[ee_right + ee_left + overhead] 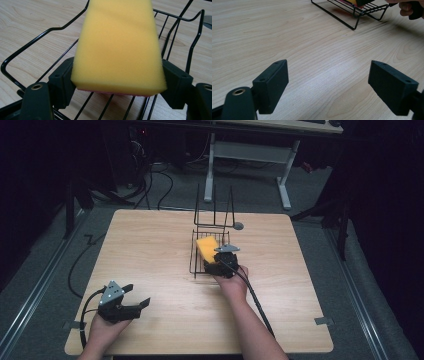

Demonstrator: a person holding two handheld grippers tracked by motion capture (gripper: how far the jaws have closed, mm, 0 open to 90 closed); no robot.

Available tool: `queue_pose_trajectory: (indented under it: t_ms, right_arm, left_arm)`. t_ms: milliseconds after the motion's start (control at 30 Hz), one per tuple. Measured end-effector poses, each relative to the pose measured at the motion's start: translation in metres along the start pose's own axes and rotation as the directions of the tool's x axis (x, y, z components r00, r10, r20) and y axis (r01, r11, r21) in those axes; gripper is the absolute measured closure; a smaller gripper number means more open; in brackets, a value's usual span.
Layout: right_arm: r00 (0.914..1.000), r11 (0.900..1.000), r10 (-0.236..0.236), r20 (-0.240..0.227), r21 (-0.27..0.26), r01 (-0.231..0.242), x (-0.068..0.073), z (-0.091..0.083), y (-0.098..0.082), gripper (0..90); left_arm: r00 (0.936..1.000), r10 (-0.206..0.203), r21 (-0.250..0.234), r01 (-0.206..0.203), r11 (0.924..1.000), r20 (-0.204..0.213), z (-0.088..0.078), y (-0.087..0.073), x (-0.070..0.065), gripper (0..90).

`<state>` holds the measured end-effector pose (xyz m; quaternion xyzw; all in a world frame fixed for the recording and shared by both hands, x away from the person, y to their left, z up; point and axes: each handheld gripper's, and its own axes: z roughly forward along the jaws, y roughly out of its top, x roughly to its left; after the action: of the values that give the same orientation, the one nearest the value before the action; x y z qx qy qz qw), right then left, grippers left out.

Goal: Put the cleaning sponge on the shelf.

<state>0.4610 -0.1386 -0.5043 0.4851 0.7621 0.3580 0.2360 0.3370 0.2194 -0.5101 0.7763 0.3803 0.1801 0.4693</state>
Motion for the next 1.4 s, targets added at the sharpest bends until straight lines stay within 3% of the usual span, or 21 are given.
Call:
queue_pose_trajectory:
  t_ms: [733,1100,1400]
  right_arm:
    - [0.9998,1.0,0.012,-0.014,0.015,-0.012,0.001,0.003,0.0,15.2]
    - [1.0,1.0,0.0,-0.001,-0.031,0.0,0.005,-0.012,0.006,14.4]
    - [1.0,0.998,-0.003,-0.007,-0.059,0.002,0.003,-0.03,0.001,13.8]
  left_arm:
    - [1.0,0.004,0.0,-0.004,1.0,0.003,0.0,0.0,0.0,17.2]
    - [1.0,0.003,0.0,-0.003,1.0,0.008,0.001,0.0,-0.001,17.2]
    - [0.9999,0.008,0.005,-0.008,1.0,0.012,0.002,0.001,-0.002,17.2]
